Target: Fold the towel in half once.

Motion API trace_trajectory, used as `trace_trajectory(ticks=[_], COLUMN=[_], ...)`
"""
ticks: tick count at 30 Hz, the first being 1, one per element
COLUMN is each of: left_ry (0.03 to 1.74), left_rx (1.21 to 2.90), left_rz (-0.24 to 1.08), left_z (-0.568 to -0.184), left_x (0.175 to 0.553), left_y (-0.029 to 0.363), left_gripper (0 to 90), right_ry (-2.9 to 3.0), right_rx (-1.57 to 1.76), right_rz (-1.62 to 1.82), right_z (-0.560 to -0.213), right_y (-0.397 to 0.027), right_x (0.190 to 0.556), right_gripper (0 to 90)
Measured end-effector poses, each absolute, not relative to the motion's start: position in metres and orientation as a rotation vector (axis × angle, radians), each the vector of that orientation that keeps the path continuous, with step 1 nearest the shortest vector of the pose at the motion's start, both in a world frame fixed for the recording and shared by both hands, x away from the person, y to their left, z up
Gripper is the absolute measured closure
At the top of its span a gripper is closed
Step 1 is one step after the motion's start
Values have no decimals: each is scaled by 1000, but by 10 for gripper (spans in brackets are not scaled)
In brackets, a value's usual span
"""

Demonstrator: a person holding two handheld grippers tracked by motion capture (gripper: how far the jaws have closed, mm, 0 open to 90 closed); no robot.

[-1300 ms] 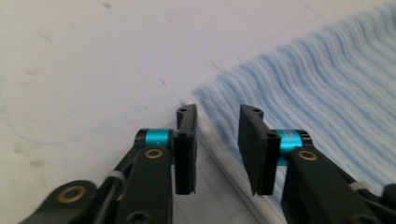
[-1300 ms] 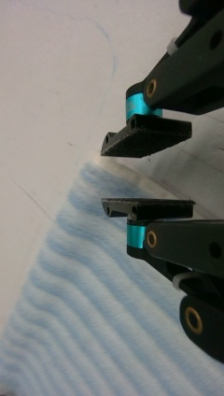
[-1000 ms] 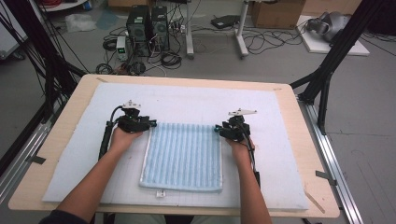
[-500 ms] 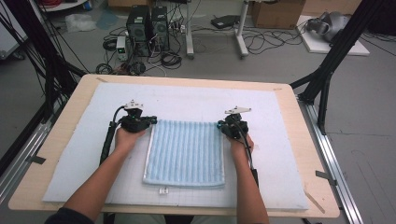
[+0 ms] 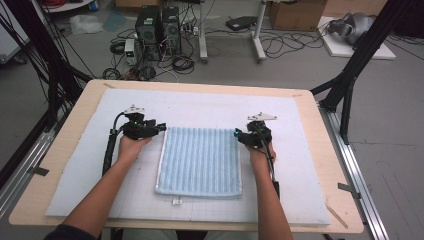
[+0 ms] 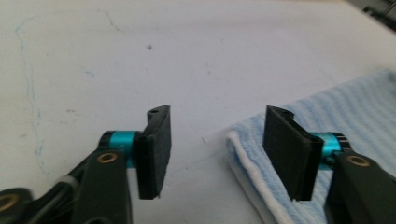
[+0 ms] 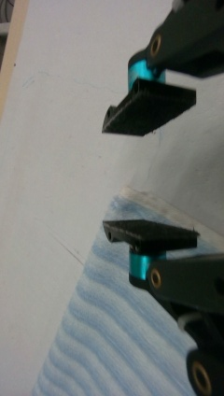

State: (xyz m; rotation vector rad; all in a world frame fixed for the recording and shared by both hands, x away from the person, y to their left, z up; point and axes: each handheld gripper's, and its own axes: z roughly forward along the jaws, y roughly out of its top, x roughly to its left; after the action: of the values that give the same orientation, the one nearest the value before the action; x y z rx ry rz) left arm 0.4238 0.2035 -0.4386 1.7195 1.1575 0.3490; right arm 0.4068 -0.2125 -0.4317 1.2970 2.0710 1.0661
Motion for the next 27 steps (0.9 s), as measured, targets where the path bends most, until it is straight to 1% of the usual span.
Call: trace_trajectory(ticks=[3, 4, 9, 12, 19, 22, 27], left_ry=[1133, 1116, 1002, 947, 851, 846, 821], left_rx=[1685, 1679, 1681, 1666, 1657, 1657, 1683], left_rz=[342, 335, 281, 298, 260, 243, 270], left_z=[-435, -434, -432, -428, -428, -428, -425], left_x=[415, 412, 399, 390, 378, 373, 370], left_y=[208, 210, 216, 218, 219, 218, 214], left_gripper=[179, 162, 173, 188, 187, 178, 176], right_ry=[2115, 2128, 2155, 2159, 2144, 2129, 2105], right_rx=[1287, 1287, 1210, 1173, 1105, 1086, 1103], right_rz=[1093, 1105, 1165, 1201, 1242, 1227, 1217], right_z=[-427, -426, -422, -421, -419, -421, -422], right_y=[-218, -219, -221, -225, -230, -232, -232], right_x=[399, 398, 378, 368, 350, 344, 340], right_gripper=[309, 301, 245, 197, 122, 121, 117])
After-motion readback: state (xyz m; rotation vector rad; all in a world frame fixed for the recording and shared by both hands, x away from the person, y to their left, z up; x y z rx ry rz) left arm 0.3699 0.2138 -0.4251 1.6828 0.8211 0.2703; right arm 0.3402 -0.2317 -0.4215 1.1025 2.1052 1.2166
